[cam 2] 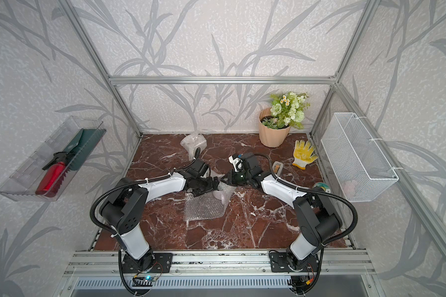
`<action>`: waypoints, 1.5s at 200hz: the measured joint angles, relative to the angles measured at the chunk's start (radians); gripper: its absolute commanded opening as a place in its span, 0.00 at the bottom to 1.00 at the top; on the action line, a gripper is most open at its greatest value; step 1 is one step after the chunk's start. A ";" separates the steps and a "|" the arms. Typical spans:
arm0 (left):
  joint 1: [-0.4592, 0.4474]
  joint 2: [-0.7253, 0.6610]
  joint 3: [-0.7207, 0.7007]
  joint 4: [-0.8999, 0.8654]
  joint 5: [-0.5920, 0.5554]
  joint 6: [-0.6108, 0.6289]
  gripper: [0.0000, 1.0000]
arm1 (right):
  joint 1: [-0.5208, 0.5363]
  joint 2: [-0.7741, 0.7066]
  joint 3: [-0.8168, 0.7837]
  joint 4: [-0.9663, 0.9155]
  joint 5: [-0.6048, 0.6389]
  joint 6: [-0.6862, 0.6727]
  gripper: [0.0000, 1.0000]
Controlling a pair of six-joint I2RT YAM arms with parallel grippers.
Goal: Wrap mugs in bubble wrap
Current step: Wrap the mug in bubble wrap.
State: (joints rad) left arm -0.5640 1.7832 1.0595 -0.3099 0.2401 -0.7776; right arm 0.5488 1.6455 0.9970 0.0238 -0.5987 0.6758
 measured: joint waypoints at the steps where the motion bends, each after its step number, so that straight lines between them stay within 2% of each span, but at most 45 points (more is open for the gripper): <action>1: 0.000 0.000 0.000 0.000 0.000 0.000 0.99 | 0.000 0.002 0.001 0.000 0.001 0.000 0.02; 19: 0.000 0.000 0.000 0.001 0.000 0.000 0.99 | 0.010 0.036 0.021 -0.015 0.023 -0.005 0.01; 53: -0.002 -0.018 -0.028 0.032 -0.007 0.001 0.84 | 0.022 0.103 0.070 -0.081 0.066 -0.015 0.00; 80: -0.003 -0.100 -0.085 0.050 -0.039 0.004 0.75 | 0.037 0.121 0.098 -0.134 0.103 -0.020 0.01; 110: -0.003 -0.225 -0.157 0.066 -0.055 0.024 0.76 | 0.051 0.137 0.138 -0.191 0.137 -0.039 0.04; 141: -0.004 -0.282 -0.219 0.129 -0.024 0.046 0.82 | 0.054 0.144 0.152 -0.213 0.146 -0.038 0.06; 216: -0.007 -0.291 -0.257 0.286 0.077 0.052 0.84 | 0.055 0.157 0.169 -0.232 0.143 -0.037 0.10; 300: -0.019 -0.292 -0.283 0.319 0.099 0.071 0.81 | 0.055 0.168 0.179 -0.231 0.129 -0.033 0.12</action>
State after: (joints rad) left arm -0.5827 1.4914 0.7765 0.0086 0.3389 -0.7071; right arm 0.6033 1.8133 1.1755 -0.2073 -0.4694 0.6426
